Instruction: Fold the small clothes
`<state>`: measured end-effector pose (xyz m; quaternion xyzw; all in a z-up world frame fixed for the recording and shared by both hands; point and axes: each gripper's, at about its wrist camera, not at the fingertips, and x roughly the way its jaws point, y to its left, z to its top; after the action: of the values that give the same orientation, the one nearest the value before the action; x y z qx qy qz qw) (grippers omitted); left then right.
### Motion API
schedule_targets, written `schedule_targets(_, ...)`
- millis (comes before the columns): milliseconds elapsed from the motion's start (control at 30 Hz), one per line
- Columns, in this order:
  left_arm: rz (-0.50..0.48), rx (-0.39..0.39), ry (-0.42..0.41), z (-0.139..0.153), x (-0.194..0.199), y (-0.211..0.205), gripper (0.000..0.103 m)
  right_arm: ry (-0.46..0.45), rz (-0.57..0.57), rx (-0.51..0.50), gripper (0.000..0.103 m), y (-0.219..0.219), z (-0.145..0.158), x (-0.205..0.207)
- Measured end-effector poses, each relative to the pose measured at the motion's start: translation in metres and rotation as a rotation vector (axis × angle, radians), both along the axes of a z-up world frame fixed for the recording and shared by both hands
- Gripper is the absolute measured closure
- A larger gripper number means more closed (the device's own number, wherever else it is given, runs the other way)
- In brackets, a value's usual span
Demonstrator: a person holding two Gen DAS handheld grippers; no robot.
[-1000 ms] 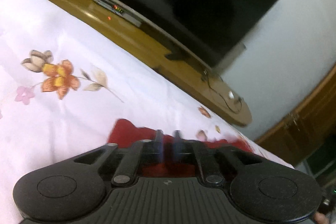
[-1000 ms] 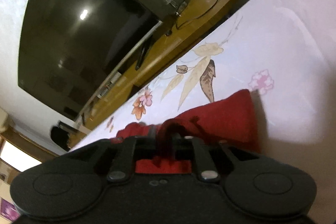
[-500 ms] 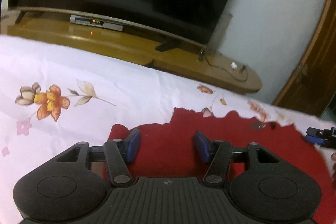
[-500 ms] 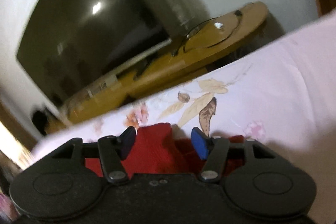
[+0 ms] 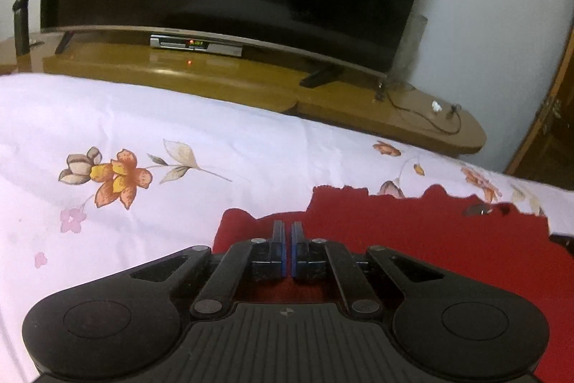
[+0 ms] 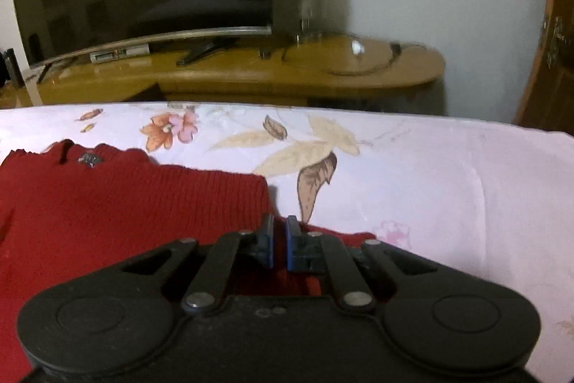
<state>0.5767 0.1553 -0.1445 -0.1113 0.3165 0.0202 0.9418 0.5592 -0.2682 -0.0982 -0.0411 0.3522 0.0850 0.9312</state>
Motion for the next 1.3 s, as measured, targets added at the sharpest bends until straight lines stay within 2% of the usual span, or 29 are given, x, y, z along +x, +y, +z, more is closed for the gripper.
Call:
schedule_targets(67, -0.016, 0.013, 0.002, 0.002, -0.001, 0.000, 0.097, 0.008, 0.000, 0.010, 0.092, 0.001, 0.003, 0.001)
schedule_targets(100, -0.023, 0.009, 0.004, 0.005, -0.003, 0.002, 0.095, 0.011, -0.002, 0.023, 0.087, -0.001, 0.005, 0.001)
schedule_targets(133, -0.020, 0.011, 0.003, 0.010, -0.005, 0.002, 0.083, 0.007, -0.002, 0.035, 0.080, -0.005, 0.008, -0.002)
schedule_targets(167, -0.004, 0.028, -0.014, 0.017, -0.008, 0.002, 0.063, -0.010, -0.008, 0.047, 0.069, -0.007, 0.013, -0.005)
schedule_targets(233, -0.002, 0.061, -0.097, 0.034, -0.018, -0.009, 0.041, -0.073, -0.003, 0.080, 0.067, -0.012, 0.027, -0.018)
schedule_targets(300, -0.089, 0.068, -0.130, 0.050, -0.014, -0.030, 0.041, -0.111, 0.068, 0.120, 0.067, -0.004, 0.040, -0.025)
schedule_targets(367, -0.188, 0.085, -0.127, 0.057, -0.007, -0.058, 0.041, -0.117, 0.138, 0.107, 0.067, 0.018, 0.047, -0.025)
schedule_targets(433, -0.273, 0.116, -0.087, 0.053, 0.001, -0.087, 0.041, -0.080, 0.209, 0.099, 0.069, 0.049, 0.048, -0.019)
schedule_targets(467, -0.300, 0.121, -0.068, 0.049, 0.004, -0.098, 0.042, -0.053, 0.236, 0.111, 0.073, 0.060, 0.047, -0.016)
schedule_targets(567, -0.323, 0.113, -0.032, 0.035, 0.011, -0.112, 0.041, 0.018, 0.309, 0.109, 0.076, 0.094, 0.038, -0.006)
schedule_targets(633, -0.325, 0.130, 0.011, 0.023, 0.013, -0.115, 0.041, 0.042, 0.332, 0.089, 0.073, 0.108, 0.028, -0.001)
schedule_targets(667, -0.326, 0.144, 0.007, 0.017, 0.011, -0.113, 0.040, 0.056, 0.335, 0.073, 0.072, 0.112, 0.023, 0.001)
schedule_targets(733, -0.314, 0.144, -0.005, 0.014, 0.007, -0.106, 0.033, 0.034, 0.338, 0.014, 0.071, 0.115, 0.015, -0.002)
schedule_targets(767, -0.305, 0.148, -0.007, 0.013, 0.006, -0.103, 0.031, 0.019, 0.338, -0.013, 0.070, 0.114, 0.013, -0.003)
schedule_targets(833, -0.292, 0.148, -0.007, 0.012, 0.004, -0.094, 0.030, 0.011, 0.332, -0.001, 0.067, 0.104, 0.014, -0.007)
schedule_targets(900, -0.279, 0.159, -0.007, 0.012, 0.005, -0.085, 0.030, 0.002, 0.315, 0.007, 0.054, 0.093, 0.015, -0.007)
schedule_targets(933, -0.275, 0.160, -0.004, 0.012, 0.005, -0.082, 0.030, -0.005, 0.301, 0.011, 0.051, 0.087, 0.015, -0.007)
schedule_targets(1067, -0.265, 0.157, -0.002, 0.010, 0.002, -0.069, 0.030, -0.012, 0.191, -0.051, 0.051, 0.059, 0.011, -0.004)
schedule_targets(1133, -0.267, 0.156, -0.004, 0.010, 0.001, -0.067, 0.030, 0.007, 0.158, -0.005, 0.052, 0.035, 0.009, -0.003)
schedule_targets(1200, -0.266, 0.159, -0.005, 0.010, 0.001, -0.066, 0.030, 0.004, 0.123, -0.021, 0.052, 0.021, 0.009, -0.003)
schedule_targets(1300, -0.262, 0.162, -0.005, 0.008, 0.002, -0.068, 0.029, 0.020, 0.095, 0.020, 0.051, 0.003, 0.007, -0.003)
